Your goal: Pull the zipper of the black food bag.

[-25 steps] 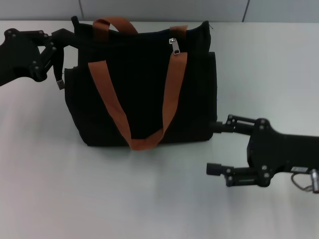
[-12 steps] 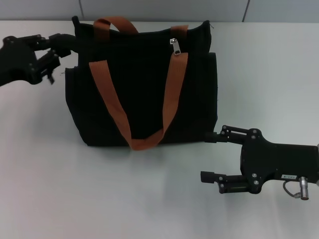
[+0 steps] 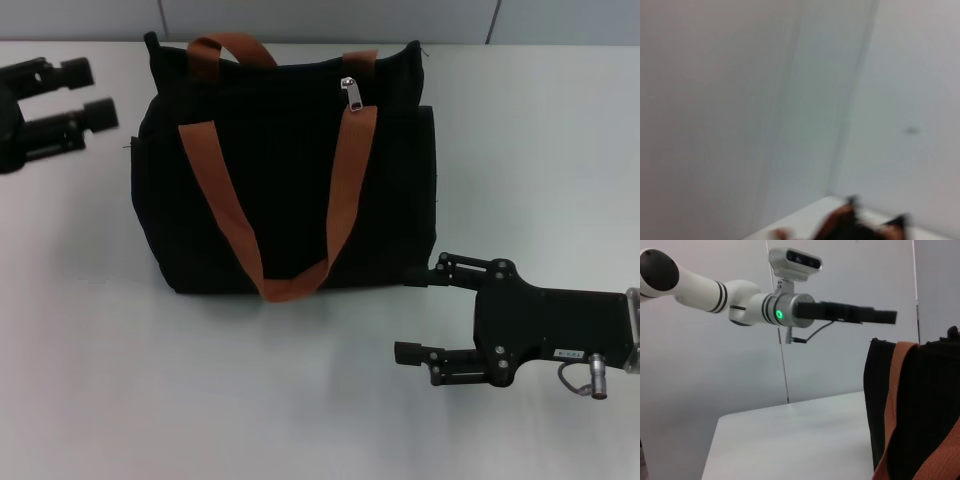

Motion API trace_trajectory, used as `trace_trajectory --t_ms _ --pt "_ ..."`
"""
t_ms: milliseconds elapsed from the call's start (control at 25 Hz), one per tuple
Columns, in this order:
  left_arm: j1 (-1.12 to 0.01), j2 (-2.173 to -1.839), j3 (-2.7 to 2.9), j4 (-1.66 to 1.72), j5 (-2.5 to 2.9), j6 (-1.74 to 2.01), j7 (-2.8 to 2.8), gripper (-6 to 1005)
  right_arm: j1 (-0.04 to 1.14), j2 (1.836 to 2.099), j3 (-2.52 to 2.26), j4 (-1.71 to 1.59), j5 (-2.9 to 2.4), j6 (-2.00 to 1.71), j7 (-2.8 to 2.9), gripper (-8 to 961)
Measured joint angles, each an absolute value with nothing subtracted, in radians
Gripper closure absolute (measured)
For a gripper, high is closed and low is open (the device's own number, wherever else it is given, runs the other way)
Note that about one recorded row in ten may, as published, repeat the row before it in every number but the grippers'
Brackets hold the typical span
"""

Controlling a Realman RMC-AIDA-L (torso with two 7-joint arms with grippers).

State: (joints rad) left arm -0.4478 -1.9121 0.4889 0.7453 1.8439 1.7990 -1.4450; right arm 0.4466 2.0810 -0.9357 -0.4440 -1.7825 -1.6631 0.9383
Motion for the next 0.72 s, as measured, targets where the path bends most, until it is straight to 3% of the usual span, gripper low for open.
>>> trace_trajectory --t_ms 160,240,280,320,360,560,720 --pt "-0.448 -1.912 0.489 0.745 1.844 1.799 -1.445 439 0.46 2.082 -0.937 -0.429 -1.785 -1.662 0.933 139" --pt "-0.452 -1.93 0.491 0.741 1.837 1.946 -1.414 355 0.464 2.082 -0.937 -0.423 -1.786 -1.66 0.929 139" --pt "-0.437 -1.968 0.531 0.732 1.847 2.003 -1.32 306 0.467 2.082 -0.937 -0.417 -1.787 -1.658 0.927 139" --pt "-0.437 -1.968 0.531 0.732 1.847 2.003 -1.32 256 0.469 2.082 -0.94 -0.412 -1.787 -1.655 0.926 139" --pt "-0.405 -1.996 0.612 0.712 1.853 2.006 -1.228 207 0.471 2.082 -0.943 -0.408 -1.787 -1.653 0.924 139" --pt "-0.379 -2.017 0.683 0.645 1.878 2.0 -1.119 186 0.477 2.084 -0.952 -0.363 -1.787 -1.65 0.873 139" --pt "-0.367 -2.015 0.688 0.493 1.952 1.96 -0.975 186 0.477 2.085 -0.953 -0.327 -1.787 -1.638 0.826 138"
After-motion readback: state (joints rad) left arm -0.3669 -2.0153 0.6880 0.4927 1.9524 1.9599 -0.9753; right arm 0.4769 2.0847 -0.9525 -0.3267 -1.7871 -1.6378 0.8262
